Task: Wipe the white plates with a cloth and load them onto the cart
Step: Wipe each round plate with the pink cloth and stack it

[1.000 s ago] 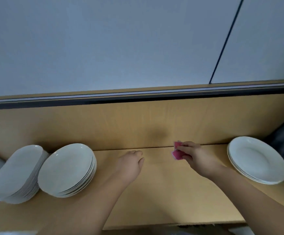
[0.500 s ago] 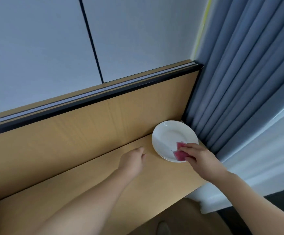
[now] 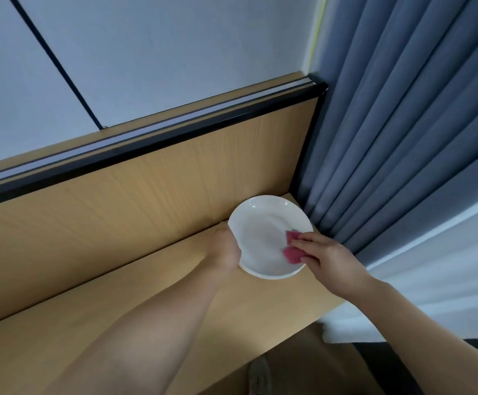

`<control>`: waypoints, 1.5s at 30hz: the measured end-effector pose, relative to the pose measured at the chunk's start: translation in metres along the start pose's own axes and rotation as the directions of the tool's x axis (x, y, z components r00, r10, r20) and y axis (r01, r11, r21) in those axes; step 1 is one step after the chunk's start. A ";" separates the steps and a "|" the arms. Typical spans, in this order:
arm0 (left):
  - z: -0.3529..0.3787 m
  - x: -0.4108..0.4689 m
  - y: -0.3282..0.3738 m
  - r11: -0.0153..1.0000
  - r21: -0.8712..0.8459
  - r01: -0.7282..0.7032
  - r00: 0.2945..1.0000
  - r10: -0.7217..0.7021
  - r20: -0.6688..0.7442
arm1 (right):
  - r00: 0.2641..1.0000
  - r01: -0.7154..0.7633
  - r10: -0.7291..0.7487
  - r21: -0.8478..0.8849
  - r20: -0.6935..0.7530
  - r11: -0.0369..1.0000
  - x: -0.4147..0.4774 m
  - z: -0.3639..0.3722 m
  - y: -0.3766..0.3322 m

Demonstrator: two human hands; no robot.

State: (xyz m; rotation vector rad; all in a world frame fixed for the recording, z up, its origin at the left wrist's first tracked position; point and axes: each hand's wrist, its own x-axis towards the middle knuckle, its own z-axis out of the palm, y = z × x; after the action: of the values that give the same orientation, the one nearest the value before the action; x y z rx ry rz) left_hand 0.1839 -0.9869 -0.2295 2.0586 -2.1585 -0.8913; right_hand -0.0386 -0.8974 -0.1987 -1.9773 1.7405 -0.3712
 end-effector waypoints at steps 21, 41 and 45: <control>-0.025 -0.033 -0.033 0.894 -0.412 0.174 0.977 -0.208 -0.038 | 0.989 0.111 -0.109 0.012 -0.102 0.994 0.028 -0.025 -0.034; -0.059 -0.182 -0.283 0.705 -0.566 0.427 0.832 -0.551 -0.059 | 0.910 0.402 -0.411 0.117 0.064 0.908 0.045 0.109 -0.248; -0.065 -0.201 -0.310 0.673 -0.590 0.446 0.806 -0.588 -0.061 | 0.888 0.435 -0.451 0.152 0.090 0.887 0.047 0.134 -0.282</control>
State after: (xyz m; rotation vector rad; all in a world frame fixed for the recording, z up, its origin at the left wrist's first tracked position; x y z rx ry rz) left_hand 0.5167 -0.8137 -0.2325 2.3080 -0.9907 -1.0586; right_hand 0.2754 -0.8982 -0.1718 -2.2410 1.1435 -0.4864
